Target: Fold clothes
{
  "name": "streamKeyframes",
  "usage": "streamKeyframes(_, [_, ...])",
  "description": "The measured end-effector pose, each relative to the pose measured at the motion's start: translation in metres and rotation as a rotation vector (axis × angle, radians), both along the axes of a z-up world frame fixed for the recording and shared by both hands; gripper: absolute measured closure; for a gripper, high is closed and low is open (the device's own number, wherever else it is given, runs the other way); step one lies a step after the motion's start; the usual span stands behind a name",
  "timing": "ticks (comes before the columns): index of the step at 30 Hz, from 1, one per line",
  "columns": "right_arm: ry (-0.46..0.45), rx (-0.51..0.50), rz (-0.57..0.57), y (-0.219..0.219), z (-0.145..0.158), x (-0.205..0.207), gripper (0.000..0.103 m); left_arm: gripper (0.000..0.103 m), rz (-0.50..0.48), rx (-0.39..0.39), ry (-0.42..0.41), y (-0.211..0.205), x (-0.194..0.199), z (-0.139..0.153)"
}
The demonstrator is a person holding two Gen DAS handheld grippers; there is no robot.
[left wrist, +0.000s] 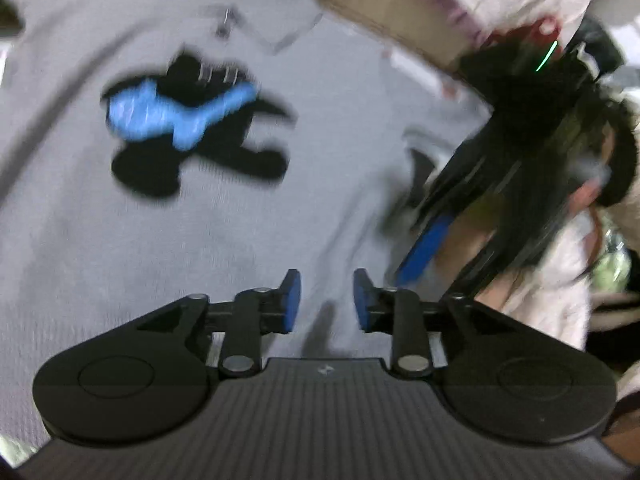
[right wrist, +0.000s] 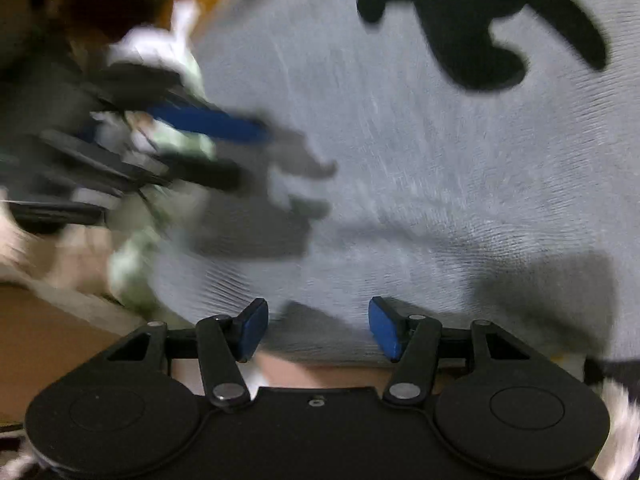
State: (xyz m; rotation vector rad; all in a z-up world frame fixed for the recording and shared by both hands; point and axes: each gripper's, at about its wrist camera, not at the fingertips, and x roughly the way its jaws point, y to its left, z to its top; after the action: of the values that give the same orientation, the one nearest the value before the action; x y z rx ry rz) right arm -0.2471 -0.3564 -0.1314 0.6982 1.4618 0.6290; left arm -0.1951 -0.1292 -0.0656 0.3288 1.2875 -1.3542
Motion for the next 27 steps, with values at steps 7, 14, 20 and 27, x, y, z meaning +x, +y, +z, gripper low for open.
streamKeyframes(7, [-0.361, 0.065, -0.738, -0.129, 0.075, -0.104, 0.041, 0.07, -0.028, 0.103, 0.119, 0.008, -0.025, -0.043])
streamKeyframes(14, [-0.384, -0.217, -1.485, -0.247, 0.068, -0.276, 0.04, 0.062, 0.03, -0.088, -0.087, -0.043, 0.006, 0.002])
streamKeyframes(20, [-0.175, -0.521, -1.702, -0.258, 0.021, -0.351, 0.04, 0.065, 0.125, -0.053, -0.439, -0.112, -0.001, -0.011])
streamKeyframes(27, [-0.109, -0.666, -1.813, -0.25, -0.024, -0.389, 0.04, 0.063, 0.184, -0.011, -0.5, -0.113, -0.013, -0.036])
